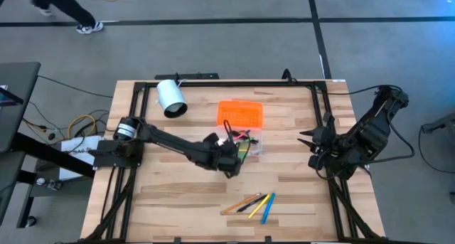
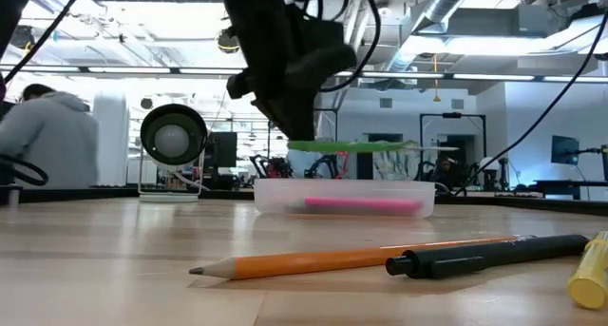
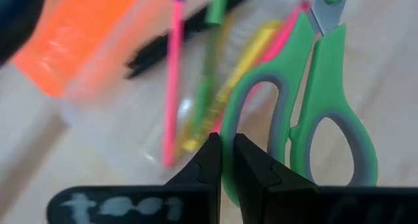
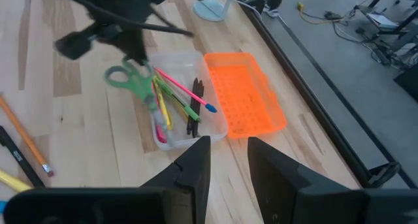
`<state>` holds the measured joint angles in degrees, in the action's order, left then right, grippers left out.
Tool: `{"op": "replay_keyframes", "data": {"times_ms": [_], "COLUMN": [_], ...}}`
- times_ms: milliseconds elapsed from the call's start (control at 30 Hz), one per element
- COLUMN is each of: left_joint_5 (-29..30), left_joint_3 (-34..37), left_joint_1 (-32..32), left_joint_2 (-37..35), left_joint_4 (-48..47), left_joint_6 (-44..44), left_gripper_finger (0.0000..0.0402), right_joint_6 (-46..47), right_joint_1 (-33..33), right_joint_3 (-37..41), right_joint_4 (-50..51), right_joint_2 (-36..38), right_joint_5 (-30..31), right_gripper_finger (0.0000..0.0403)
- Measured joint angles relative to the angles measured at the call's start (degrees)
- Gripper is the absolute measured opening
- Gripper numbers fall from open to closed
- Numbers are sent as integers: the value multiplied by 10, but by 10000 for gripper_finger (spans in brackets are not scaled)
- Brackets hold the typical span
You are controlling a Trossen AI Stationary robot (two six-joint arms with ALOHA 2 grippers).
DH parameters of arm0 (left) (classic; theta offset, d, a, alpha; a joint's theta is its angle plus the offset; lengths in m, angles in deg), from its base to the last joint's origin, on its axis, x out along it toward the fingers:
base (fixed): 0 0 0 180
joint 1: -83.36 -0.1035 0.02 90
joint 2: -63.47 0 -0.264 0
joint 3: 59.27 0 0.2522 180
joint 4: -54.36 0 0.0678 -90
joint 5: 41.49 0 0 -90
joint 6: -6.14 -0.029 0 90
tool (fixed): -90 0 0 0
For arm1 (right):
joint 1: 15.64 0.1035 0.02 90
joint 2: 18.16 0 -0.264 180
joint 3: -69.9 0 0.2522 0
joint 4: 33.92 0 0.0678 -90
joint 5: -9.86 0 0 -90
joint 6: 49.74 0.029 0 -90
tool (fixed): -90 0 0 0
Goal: Pick & place school supplies into a supply box
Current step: Put the green scissors into the orange supply box
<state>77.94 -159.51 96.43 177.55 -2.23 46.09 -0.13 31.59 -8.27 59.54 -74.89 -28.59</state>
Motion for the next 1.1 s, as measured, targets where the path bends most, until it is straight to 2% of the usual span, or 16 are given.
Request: {"op": "replay_keyframes", "data": {"times_ms": [533, 700, 1100], "left_joint_5": [24, 18, 6], "left_joint_3": [-5, -5, -5], "left_joint_1": [-102, -109, -109], "left_joint_2": [0, 0, 0], "left_joint_4": [-85, -92, -91], "left_joint_6": [-96, -123, -115], "left_gripper_finger": [7, 8, 47], "right_joint_6": [11, 15, 12], "right_joint_1": [0, 0, 0], "right_joint_3": [0, 0, 0], "right_joint_4": [0, 0, 0], "right_joint_2": [0, 0, 0], "right_joint_5": [0, -2, 9], "right_gripper_finger": [98, 98, 98]}}
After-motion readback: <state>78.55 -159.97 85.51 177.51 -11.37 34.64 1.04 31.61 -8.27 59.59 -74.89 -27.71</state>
